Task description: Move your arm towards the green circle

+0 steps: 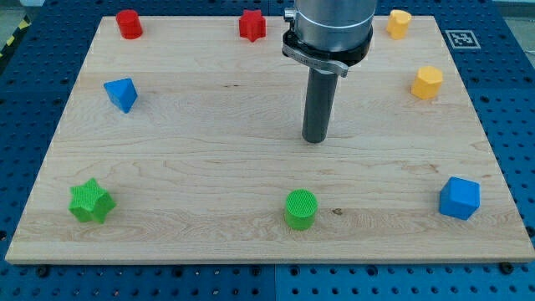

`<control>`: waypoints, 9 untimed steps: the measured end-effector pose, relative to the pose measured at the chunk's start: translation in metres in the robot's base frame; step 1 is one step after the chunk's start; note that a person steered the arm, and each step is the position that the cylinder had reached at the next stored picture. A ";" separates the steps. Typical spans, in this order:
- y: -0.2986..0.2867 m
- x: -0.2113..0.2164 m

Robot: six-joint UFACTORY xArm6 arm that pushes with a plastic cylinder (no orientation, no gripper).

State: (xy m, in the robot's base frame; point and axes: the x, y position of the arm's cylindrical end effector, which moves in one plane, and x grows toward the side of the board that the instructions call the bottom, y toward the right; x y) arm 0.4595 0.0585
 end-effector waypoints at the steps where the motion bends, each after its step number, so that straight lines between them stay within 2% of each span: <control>1: 0.000 0.000; 3: -0.004 0.000; 4: -0.051 0.010; 5: -0.103 0.046; 6: -0.118 0.094; 8: -0.130 0.095; 9: -0.148 0.076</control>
State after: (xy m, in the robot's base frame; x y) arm 0.5358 -0.0894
